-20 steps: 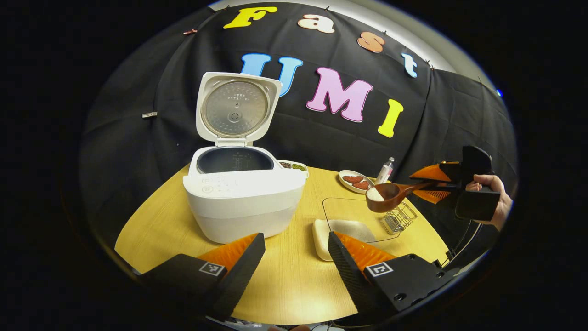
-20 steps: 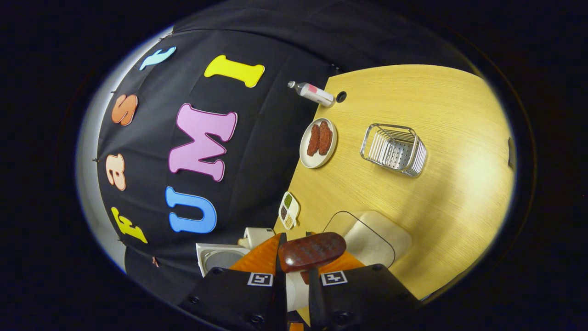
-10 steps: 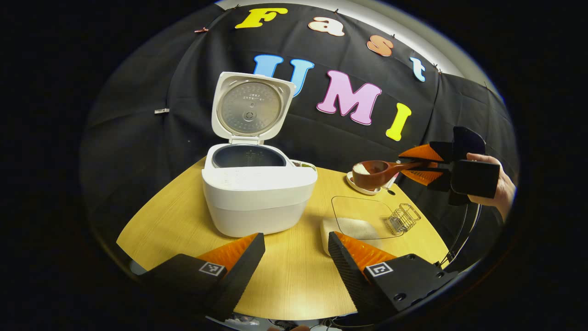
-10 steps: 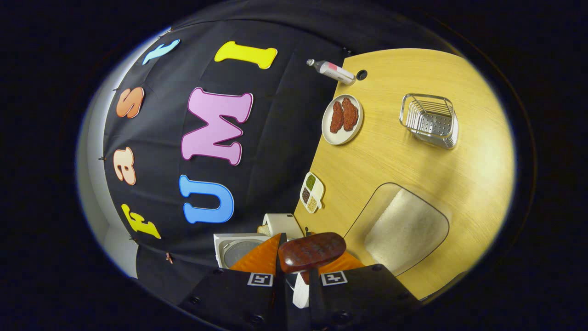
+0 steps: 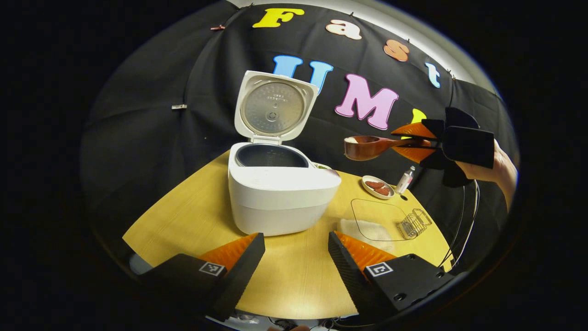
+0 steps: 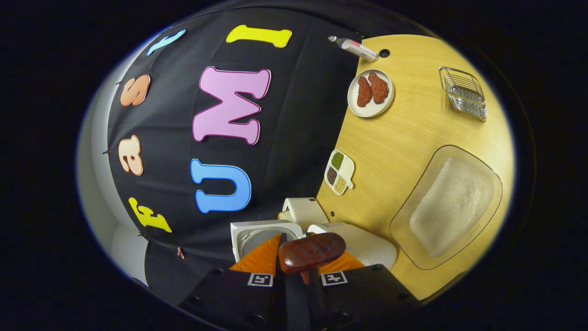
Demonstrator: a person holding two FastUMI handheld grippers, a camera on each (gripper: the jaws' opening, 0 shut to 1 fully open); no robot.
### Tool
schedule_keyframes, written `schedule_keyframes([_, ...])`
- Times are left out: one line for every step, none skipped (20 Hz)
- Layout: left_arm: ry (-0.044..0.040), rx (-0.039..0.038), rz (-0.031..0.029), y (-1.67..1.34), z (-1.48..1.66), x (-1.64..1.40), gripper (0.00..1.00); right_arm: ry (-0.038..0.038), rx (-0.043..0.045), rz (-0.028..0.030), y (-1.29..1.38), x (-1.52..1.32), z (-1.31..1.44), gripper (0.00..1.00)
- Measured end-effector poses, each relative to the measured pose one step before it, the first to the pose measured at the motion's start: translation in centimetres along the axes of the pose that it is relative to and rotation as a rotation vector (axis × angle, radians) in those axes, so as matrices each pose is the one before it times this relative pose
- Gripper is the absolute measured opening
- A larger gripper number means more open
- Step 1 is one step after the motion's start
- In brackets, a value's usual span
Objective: Close the left gripper, press the button to open the rice cooker; take a wooden spoon from the chopstick holder with the right hand, scoop a spoonful of rice and pour it into the rice cooker, then put the wooden spoon back into the chopstick holder.
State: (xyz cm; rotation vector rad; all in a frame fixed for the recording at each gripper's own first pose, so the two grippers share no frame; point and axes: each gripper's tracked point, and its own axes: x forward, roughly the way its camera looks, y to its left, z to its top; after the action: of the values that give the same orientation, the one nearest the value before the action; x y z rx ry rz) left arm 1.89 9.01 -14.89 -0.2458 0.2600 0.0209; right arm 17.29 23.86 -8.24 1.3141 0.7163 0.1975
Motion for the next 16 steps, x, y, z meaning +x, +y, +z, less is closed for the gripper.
schedule_keyframes([0.00005,0.00149,0.01038,0.372,0.079,0.128,0.96,0.00928,-0.00883,0.0027,0.47,0.723,-0.556,0.23])
schedule_keyframes([0.00141,0.00537,0.01208,0.452,0.216,0.152,0.96,0.01009,-0.01175,0.00053,0.434,0.815,-0.59,0.23])
schedule_keyframes([-0.00088,0.00119,0.01604,0.509,0.243,-0.044,0.96,0.00769,-0.01623,-0.00095,0.368,0.784,-0.562,0.23])
schedule_keyframes([-0.00819,-0.00958,0.00588,0.347,0.589,-0.086,0.96,0.00552,-0.02228,0.0001,0.389,0.715,-0.629,0.23])
schedule_keyframes([-0.00827,-0.01494,0.00318,0.22,0.692,-0.004,0.96,0.00061,-0.03178,0.00017,0.427,0.778,-0.463,0.23])
schedule_keyframes([-0.00564,-0.01473,0.00107,0.205,0.559,-0.035,0.96,0.00141,-0.03779,0.00059,0.494,0.974,-0.742,0.23])
schedule_keyframes([-0.00565,-0.01258,0.00169,0.14,0.41,0.068,0.96,0.0043,-0.04469,0.00342,0.464,0.953,-0.621,0.23])
schedule_keyframes([-0.0069,-0.0057,0.0034,0.302,0.441,0.046,0.96,0.00327,-0.04937,0.00357,0.594,0.824,-0.739,0.23])
schedule_keyframes([-0.00388,0.0024,0.00569,0.419,0.175,0.122,0.96,0.00447,-0.05034,0.00259,0.452,0.858,-0.698,0.23])
schedule_keyframes([-0.00296,0.0072,0.00711,0.484,0.213,0.13,0.96,0.00412,-0.0491,0.00301,0.491,0.7,-0.684,0.23])
schedule_keyframes([-0.00343,0.01087,0.00961,0.6,0.114,0.141,0.96,0.00594,-0.05453,0.0042,0.485,0.685,-0.67,0.23])
schedule_keyframes([-0.0014,0.00758,0.00824,0.437,0.02,0.13,0.95,0.00345,-0.04436,0.00248,0.482,0.603,-0.616,0.23])
schedule_keyframes([-0.00038,0.00282,0.00735,0.575,0.056,0.133,0.96,0.00554,-0.05174,0.00312,0.381,0.725,-0.649,0.23])
schedule_keyframes([0.00045,-0.00612,0.00563,0.477,0.034,0.089,0.96,0.0004,-0.0494,0.0005,0.229,0.773,-0.538,0.23])
schedule_keyframes([0.00214,-0.01141,0.00541,0.38,-0.08,0.003,0.96,0.00061,-0.04732,-0.00052,0.183,0.702,-0.501,0.23])
schedule_keyframes([0.00105,-0.01063,0.00526,0.293,0.125,0.019,0.96,-0.00251,-0.04459,-0.0002,0.154,0.581,-0.279,0.23])
